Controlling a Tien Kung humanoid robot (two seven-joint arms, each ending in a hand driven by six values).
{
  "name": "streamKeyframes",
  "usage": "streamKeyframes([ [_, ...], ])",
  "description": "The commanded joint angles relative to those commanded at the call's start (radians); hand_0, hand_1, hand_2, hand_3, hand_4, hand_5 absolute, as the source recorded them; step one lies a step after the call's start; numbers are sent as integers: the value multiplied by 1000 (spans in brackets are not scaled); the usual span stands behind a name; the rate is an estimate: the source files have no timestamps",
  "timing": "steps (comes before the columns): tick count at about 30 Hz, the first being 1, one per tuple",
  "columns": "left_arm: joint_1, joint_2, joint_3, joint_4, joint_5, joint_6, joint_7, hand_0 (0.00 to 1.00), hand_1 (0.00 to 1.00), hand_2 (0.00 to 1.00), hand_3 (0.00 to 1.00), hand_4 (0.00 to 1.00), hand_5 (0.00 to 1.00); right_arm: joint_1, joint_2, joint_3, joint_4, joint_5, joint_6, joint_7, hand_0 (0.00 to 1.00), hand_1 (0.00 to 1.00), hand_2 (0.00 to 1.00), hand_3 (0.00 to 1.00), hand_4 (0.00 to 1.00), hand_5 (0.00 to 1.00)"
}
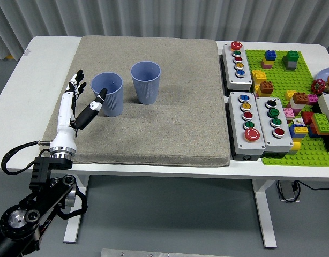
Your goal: Pick cup pour cup place
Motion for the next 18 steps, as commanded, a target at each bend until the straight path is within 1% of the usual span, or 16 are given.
streamKeyframes([
  [5, 1, -1, -7, 18, 8, -7, 0, 966, 973, 998, 998, 934, 439, 0, 0, 0, 0, 0, 0, 0, 670, 611, 558, 557, 2, 188],
  [6, 1, -2, -9, 23, 8, -7, 0, 976, 982, 998, 998, 931, 414, 0, 0, -1, 0, 1, 0, 0, 670, 611, 558, 557, 2, 187],
  [9, -1, -4, -14, 38, 9, -9, 0, 976, 982, 998, 998, 931, 414, 1, 0, -2, 0, 4, -1, 0, 670, 611, 558, 557, 2, 187],
  [11, -4, -6, -15, 48, 14, -11, 3, 976, 982, 998, 998, 931, 414, 1, 0, -3, 0, 5, -1, 0, 670, 611, 558, 557, 2, 187],
  [12, -6, -8, -15, 56, 20, -15, 6, 979, 987, 998, 998, 950, 387, 1, 0, -4, 0, 7, -1, 0, 670, 611, 557, 557, 2, 188],
  [18, -21, -12, -8, 87, 35, -27, 22, 980, 991, 998, 998, 942, 378, 1, 0, -7, -1, 11, -2, 1, 670, 610, 558, 557, 2, 188],
])
